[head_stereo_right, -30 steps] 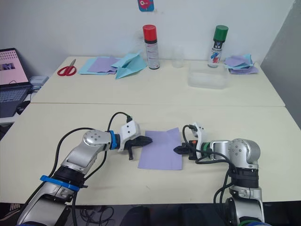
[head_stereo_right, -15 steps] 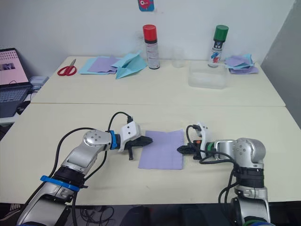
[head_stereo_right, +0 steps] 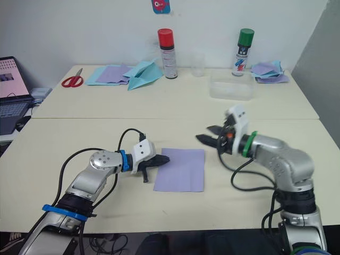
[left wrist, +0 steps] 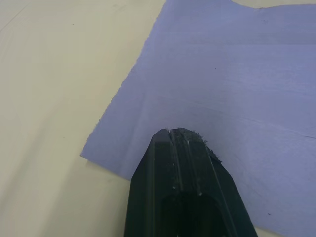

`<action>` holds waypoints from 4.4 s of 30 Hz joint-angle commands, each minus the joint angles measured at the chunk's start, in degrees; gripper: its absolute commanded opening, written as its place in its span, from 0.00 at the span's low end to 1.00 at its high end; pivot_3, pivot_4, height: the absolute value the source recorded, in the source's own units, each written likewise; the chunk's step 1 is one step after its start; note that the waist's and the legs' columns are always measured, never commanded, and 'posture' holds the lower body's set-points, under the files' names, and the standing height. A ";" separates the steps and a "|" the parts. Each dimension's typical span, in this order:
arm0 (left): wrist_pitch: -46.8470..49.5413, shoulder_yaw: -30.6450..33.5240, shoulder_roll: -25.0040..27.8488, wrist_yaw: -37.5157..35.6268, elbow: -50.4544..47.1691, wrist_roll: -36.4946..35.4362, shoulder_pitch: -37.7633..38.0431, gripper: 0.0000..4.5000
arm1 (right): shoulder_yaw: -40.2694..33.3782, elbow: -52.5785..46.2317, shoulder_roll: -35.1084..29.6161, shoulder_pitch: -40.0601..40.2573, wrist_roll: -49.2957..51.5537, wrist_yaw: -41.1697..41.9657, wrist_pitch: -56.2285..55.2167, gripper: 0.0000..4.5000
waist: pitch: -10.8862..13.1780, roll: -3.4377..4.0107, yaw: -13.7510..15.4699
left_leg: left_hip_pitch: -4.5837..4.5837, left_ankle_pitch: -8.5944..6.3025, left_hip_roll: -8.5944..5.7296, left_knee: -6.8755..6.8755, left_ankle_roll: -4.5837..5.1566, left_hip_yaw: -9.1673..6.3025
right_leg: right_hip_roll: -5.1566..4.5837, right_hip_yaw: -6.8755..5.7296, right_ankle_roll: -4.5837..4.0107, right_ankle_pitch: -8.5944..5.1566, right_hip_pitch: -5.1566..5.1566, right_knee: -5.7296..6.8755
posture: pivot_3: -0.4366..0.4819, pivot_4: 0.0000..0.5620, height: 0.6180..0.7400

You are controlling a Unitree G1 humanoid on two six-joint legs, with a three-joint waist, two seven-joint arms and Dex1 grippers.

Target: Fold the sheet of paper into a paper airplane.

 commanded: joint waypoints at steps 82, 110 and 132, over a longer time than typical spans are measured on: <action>20.28 0.32 -9.46 16.50 -22.22 -4.18 12.49 0.00 | 12.04 16.31 10.93 15.97 -24.37 -4.05 -24.39 0.00 | -0.74 -0.33 0.28 | 0.50 0.00 -0.11 0.02 -0.01 -0.08 | -0.65 0.08 -0.24 -0.03 0.57 -0.05 | 0.48 0.27 1.00; 21.27 15.31 -10.37 19.59 -25.98 -16.17 9.11 0.00 | 12.82 18.75 11.47 15.33 -24.43 -3.80 -25.98 0.00 | -0.62 -0.54 0.30 | 0.67 -0.01 -0.03 -0.02 -0.02 -0.15 | -0.64 0.00 -0.20 -0.03 0.78 -0.07 | 0.48 0.27 1.00; 21.44 -3.25 -6.54 17.34 -17.60 -1.70 11.83 0.00 | 4.47 11.34 11.47 13.43 -18.98 -5.71 -22.10 0.00 | -0.54 -0.44 0.38 | 0.74 -0.01 -0.10 -0.09 -0.02 -0.06 | -0.77 0.07 -0.30 -0.10 0.79 -0.12 | 0.48 0.27 1.00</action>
